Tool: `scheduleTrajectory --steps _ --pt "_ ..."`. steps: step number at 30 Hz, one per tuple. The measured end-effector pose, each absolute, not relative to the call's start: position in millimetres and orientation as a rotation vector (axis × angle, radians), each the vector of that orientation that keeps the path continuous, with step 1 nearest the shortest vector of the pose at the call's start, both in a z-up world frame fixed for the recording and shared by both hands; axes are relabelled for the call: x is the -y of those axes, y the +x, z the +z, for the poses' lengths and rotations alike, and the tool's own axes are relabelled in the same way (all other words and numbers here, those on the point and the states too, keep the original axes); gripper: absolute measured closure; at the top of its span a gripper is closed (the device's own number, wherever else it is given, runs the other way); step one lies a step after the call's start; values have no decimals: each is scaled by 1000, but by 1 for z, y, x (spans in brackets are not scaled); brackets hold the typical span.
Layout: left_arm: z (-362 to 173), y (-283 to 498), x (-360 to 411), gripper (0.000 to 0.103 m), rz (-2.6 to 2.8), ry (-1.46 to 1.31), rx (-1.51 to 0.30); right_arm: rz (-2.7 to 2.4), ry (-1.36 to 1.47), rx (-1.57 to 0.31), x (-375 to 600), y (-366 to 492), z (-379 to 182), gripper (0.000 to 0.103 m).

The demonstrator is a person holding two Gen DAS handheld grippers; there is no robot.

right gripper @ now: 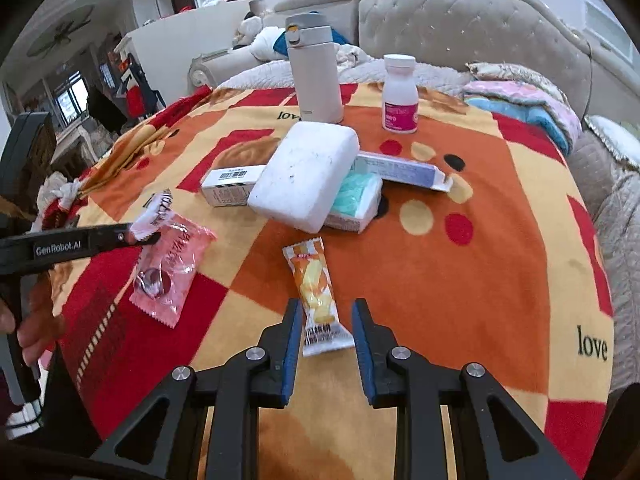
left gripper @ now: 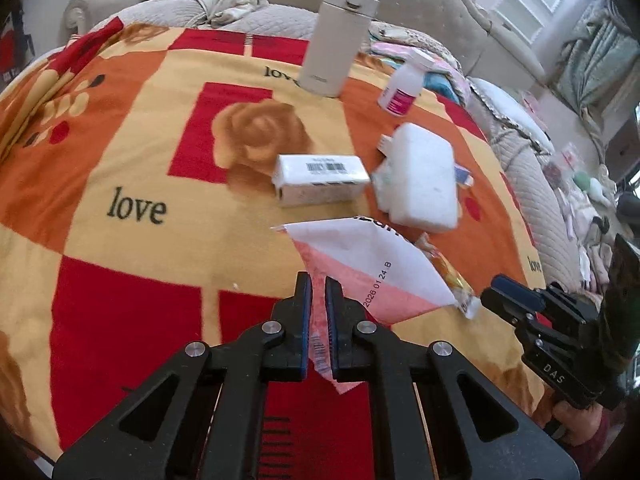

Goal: Collect trash
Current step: 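Grasp the pink-white wrapper with the left gripper while the right grasps the snack wrapper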

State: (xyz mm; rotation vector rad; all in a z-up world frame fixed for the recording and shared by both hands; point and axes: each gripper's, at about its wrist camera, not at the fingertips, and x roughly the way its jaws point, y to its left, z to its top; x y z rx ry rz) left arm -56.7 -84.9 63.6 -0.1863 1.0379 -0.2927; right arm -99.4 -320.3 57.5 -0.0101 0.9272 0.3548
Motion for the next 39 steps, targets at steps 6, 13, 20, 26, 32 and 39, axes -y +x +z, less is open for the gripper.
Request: scheduleTrajectory --steps 6,13,20,26,32,39 --pt "53 -62 84 96 -278 -194 -1087 365 39 -959 317 -90 45 42" --pt "29 -64 80 60 -280 -261 -1140 329 -82 -964 295 -69 26 60" --pt "29 -72 108 95 -284 -127 -1086 309 -128 -910 301 -87 39 81" --pt "39 -80 128 99 -372 -136 -1082 283 -65 -869 331 -112 64 82" --pt "53 -86 138 99 -384 -121 -1058 319 84 -905 348 -107 61 78" --pt "53 -88 116 99 -345 -124 -1069 347 -4 -945 304 -77 39 52"
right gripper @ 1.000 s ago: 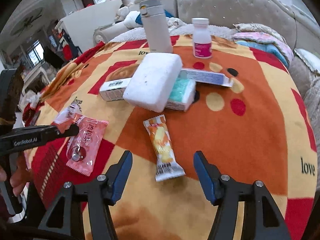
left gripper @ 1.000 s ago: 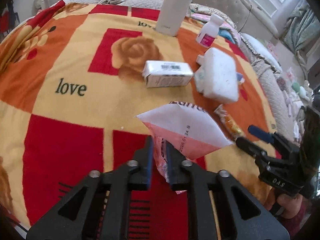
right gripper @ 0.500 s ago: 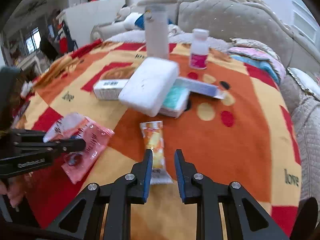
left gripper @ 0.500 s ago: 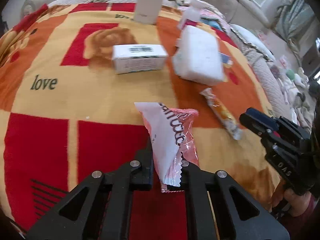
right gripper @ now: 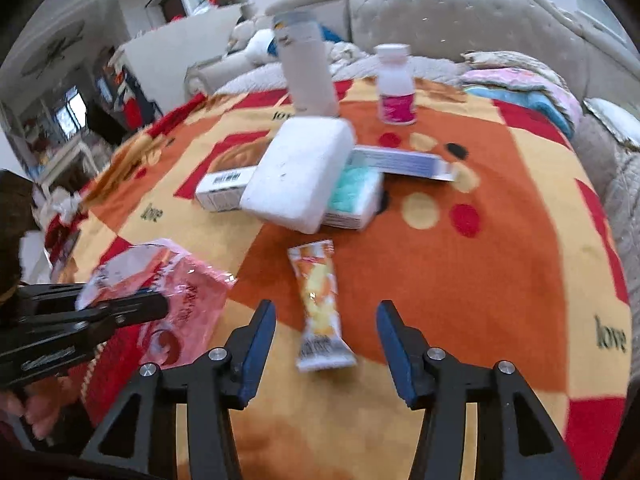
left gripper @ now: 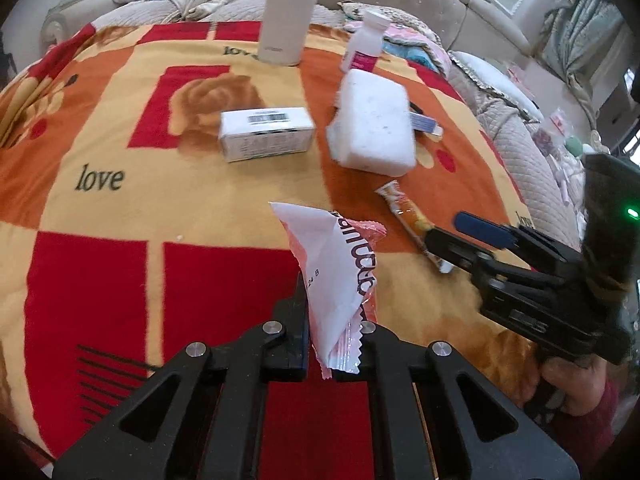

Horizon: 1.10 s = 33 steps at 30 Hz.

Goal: Collect trash
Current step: 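Grasp the pink-white wrapper with the left gripper while the right grasps the snack wrapper, then carry the pink-white wrapper and snack wrapper over the black bin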

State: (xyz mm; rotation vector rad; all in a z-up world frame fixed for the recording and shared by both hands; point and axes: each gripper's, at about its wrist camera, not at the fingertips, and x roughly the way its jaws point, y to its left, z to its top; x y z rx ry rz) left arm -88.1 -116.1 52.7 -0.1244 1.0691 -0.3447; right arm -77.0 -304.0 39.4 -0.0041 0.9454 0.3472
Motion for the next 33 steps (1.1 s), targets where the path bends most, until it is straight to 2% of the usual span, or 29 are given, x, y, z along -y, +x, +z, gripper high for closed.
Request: scheduleTrajectory --steps 3,4,5,6,7,20,33 --pt "50 -89 110 99 -337 -135 -1077 316 -81 -959 290 -62 24 60" --pt "49 -90 110 99 -337 -136 -1079 301 -123 -938 286 -62 24 69" --pt "49 -90 110 99 -338 -134 -1081 294 -146 -940 284 -62 25 71" --pt "48 -90 110 99 -342 -133 -1085 307 -150 -948 285 -63 26 81" --pt "48 -90 111 99 -348 -134 -1087 316 -145 -955 288 -65 29 84" --pt "67 -96 187 99 -511 -150 -1078 222 28 -861 385 -128 82 85" --pt "94 -116 311 99 -689 -46 -1044 3 98 -843 498 -184 97 85"
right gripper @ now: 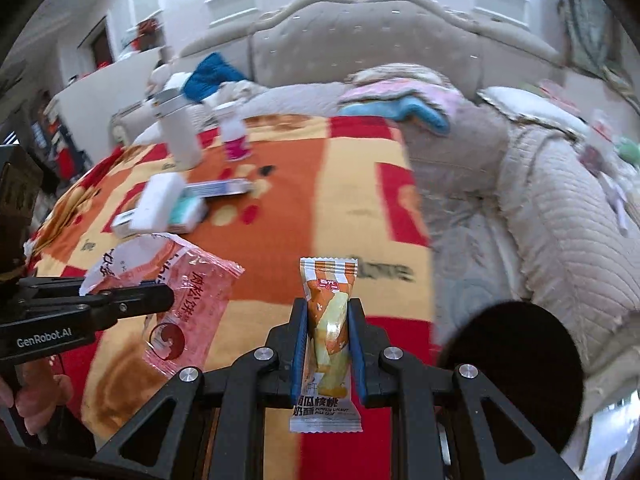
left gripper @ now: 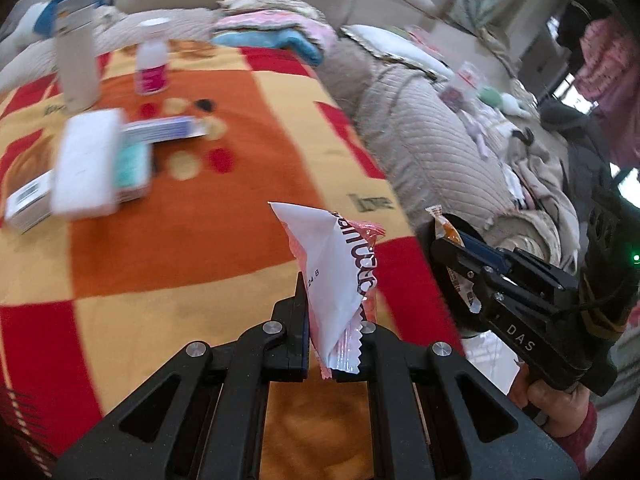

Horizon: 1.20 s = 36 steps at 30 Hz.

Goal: Collect trash
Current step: 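Carry the pink-white wrapper and snack wrapper over the black bin, then open both grippers to drop both wrappers into the bin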

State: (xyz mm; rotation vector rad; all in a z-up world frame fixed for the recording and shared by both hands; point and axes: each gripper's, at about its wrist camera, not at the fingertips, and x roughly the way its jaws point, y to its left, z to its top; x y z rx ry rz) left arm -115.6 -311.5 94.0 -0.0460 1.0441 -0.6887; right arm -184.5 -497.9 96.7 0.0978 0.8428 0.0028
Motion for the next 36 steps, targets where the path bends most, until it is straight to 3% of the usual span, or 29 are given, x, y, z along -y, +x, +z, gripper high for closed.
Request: scheduleTrajectory --steps 13,30,32,34,36 --pt "88 -132 427 99 -822 58 -1049 -189 217 -865 607 -230 74 85" --pt "55 -130 483 98 -902 30 -1109 -286 314 -897 654 -232 42 85" --pt "53 -131 484 97 -918 23 -1114 -306 325 -905 657 -232 39 80" --pt "52 -131 483 93 -918 33 -1117 -308 337 -905 658 -233 38 63" --pt "52 -131 482 74 -919 39 -1118 -308 341 -901 657 -234 38 60"
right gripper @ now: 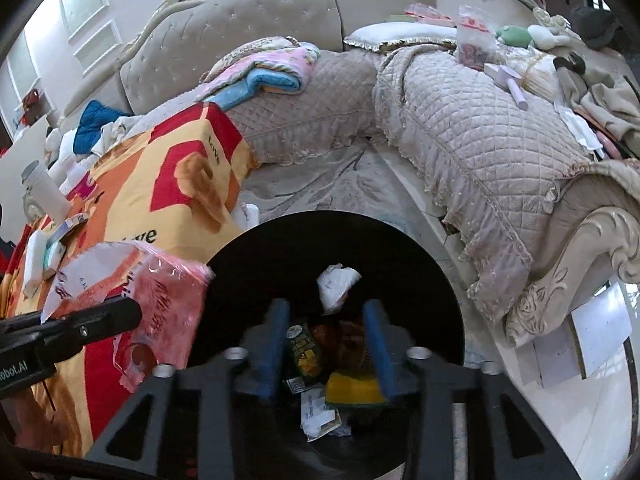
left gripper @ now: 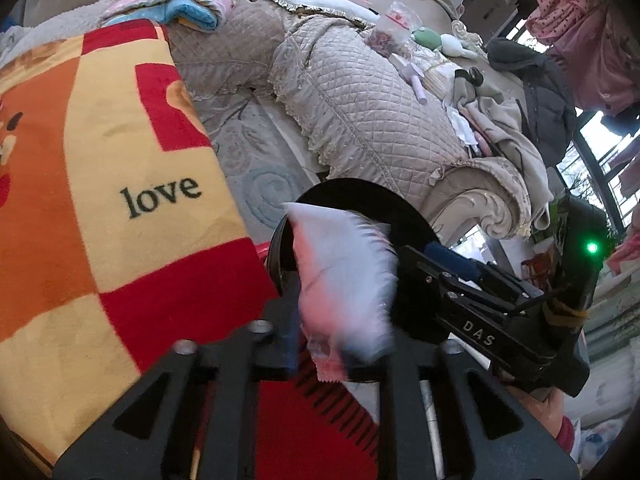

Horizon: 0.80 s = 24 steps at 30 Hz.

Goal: Collect trash
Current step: 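Open both grippers to drop both wrappers into the bin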

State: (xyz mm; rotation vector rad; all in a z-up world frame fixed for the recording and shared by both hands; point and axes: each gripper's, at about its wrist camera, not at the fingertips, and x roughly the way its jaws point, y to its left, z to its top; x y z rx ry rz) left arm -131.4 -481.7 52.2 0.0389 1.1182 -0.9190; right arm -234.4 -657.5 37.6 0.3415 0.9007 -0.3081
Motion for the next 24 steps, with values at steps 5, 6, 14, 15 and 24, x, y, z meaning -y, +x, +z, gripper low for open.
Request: scheduleTrajectory --steps 5,6,14,15,24 --pt "53 -130 476 62 -925 10 -1120 -304 327 -898 651 -234 40 60" --pt "53 -130 474 62 -926 14 -1119 -303 324 -898 650 -234 41 60" --pt "54 -128 452 62 -853 41 -1092 -270 324 -902 635 -230 44 58" --pt "55 -127 447 62 -831 52 -1083 -265 320 -903 633 -229 44 58" --pt "54 -118 408 62 -704 97 -1041 -187 289 -902 592 -216 49 43"
